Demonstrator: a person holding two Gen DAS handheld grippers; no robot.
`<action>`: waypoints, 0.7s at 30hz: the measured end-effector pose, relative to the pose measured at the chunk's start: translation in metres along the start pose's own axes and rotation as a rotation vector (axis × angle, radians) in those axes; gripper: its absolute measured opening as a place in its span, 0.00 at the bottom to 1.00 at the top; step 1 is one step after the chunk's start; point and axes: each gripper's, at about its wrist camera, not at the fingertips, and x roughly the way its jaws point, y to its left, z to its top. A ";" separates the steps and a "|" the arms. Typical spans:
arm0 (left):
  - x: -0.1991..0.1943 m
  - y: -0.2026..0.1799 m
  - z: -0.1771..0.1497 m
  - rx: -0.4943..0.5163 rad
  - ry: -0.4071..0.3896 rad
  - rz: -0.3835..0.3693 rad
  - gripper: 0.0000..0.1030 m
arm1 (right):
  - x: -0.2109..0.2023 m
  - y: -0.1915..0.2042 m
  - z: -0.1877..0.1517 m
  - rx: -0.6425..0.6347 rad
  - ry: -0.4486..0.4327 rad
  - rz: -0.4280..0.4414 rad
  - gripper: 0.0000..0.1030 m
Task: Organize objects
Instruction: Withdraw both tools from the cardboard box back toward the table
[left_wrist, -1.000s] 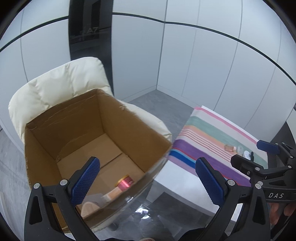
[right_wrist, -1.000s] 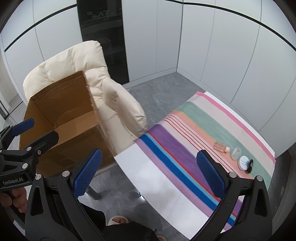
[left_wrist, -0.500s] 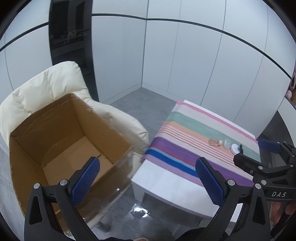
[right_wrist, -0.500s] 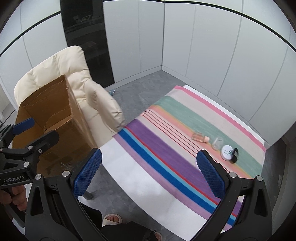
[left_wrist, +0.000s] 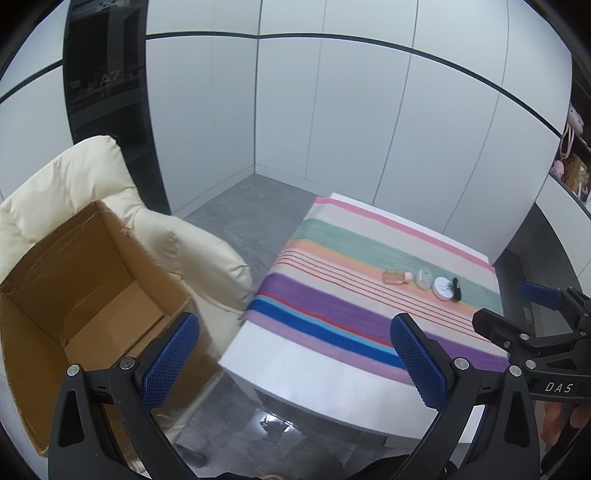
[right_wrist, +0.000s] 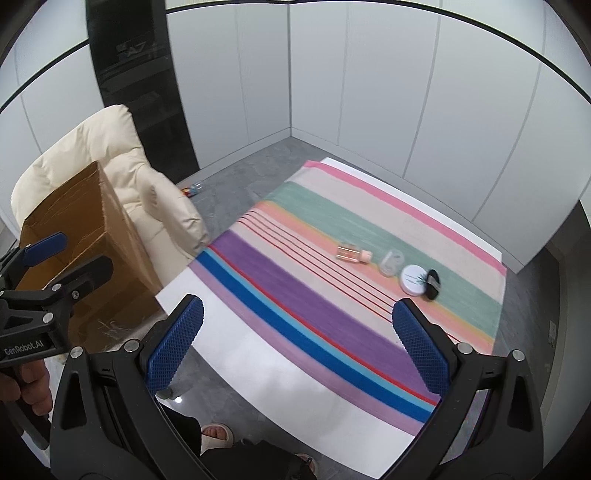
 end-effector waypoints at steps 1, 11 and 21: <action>0.001 -0.005 0.001 0.005 0.000 -0.006 1.00 | -0.001 -0.005 -0.002 0.008 -0.001 -0.005 1.00; 0.009 -0.049 0.003 0.057 0.013 -0.065 1.00 | -0.014 -0.049 -0.020 0.070 0.001 -0.061 1.00; 0.019 -0.089 0.002 0.112 0.032 -0.115 1.00 | -0.024 -0.091 -0.035 0.136 0.008 -0.111 1.00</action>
